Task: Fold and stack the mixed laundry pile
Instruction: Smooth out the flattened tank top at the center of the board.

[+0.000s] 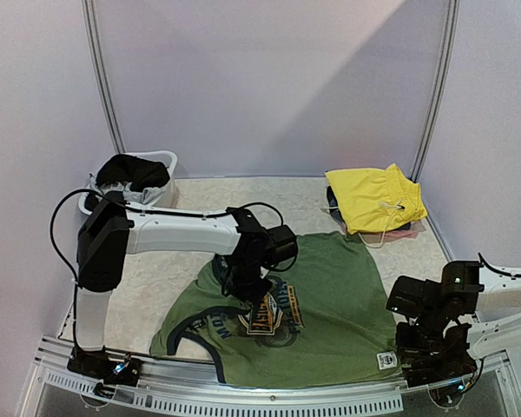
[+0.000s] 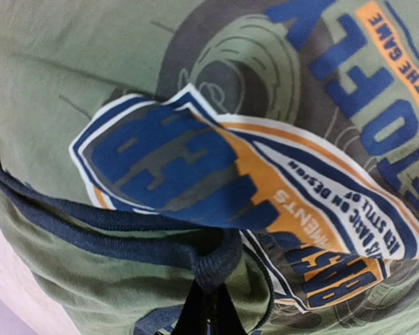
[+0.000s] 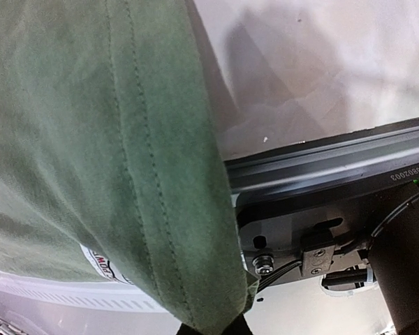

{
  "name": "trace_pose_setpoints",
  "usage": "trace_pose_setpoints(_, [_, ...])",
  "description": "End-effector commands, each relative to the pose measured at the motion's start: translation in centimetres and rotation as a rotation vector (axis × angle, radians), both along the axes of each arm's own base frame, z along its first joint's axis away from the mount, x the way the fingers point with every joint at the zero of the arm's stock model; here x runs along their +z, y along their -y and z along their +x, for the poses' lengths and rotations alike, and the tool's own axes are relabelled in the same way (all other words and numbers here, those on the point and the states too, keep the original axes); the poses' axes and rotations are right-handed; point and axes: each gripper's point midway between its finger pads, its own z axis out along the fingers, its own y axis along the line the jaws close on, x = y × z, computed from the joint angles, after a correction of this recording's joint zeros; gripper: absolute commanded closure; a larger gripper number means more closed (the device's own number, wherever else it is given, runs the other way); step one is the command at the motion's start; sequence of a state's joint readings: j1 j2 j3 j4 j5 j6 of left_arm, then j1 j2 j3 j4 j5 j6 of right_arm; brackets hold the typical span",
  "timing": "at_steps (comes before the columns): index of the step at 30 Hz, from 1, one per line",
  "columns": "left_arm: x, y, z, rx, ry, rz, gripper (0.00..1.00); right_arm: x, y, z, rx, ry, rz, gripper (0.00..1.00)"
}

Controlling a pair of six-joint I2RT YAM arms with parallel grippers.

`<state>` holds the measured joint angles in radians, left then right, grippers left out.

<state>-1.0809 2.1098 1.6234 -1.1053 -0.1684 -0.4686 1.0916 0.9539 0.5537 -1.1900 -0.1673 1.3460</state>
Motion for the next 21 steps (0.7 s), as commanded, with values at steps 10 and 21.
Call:
trace_pose_setpoints(10, [7.2,-6.6,7.2,0.047,0.170,0.114,1.00,-0.8,1.0,-0.7,-0.010,-0.022,-0.015,1.00])
trace_pose_setpoints(21, [13.3,-19.2,19.2,0.216,0.390,0.360,1.00,-1.4,-0.3,-0.4,0.025,-0.034,0.006,1.00])
